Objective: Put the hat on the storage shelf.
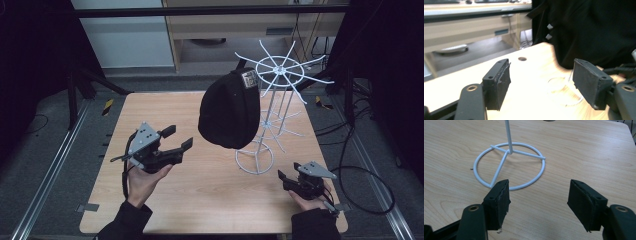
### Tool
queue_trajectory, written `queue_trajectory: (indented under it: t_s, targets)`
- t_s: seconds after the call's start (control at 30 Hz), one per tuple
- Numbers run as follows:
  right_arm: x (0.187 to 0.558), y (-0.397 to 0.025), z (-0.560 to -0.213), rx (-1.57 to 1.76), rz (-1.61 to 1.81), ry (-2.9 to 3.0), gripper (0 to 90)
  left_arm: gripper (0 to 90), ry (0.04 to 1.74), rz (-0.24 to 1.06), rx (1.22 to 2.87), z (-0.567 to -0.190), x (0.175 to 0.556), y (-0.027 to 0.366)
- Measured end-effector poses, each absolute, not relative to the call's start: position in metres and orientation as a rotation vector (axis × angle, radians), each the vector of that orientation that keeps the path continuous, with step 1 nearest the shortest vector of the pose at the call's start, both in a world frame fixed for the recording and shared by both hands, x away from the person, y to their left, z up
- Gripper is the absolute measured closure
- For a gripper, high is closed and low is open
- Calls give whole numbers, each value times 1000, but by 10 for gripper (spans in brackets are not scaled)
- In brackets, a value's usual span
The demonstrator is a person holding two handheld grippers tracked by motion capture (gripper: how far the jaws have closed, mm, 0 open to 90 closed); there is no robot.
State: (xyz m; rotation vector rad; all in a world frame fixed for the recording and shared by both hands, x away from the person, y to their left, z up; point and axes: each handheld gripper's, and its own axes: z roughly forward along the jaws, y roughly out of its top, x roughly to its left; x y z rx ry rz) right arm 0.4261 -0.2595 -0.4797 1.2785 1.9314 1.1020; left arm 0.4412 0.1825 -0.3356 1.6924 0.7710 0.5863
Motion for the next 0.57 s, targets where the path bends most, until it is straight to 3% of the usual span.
queue_trajectory:
  t_s: [0.57]
  targets:
    - [428, -261, -484, 1301, 1078, 1927, 251, 260, 1149, 608, 1792, -447, 435, 283]
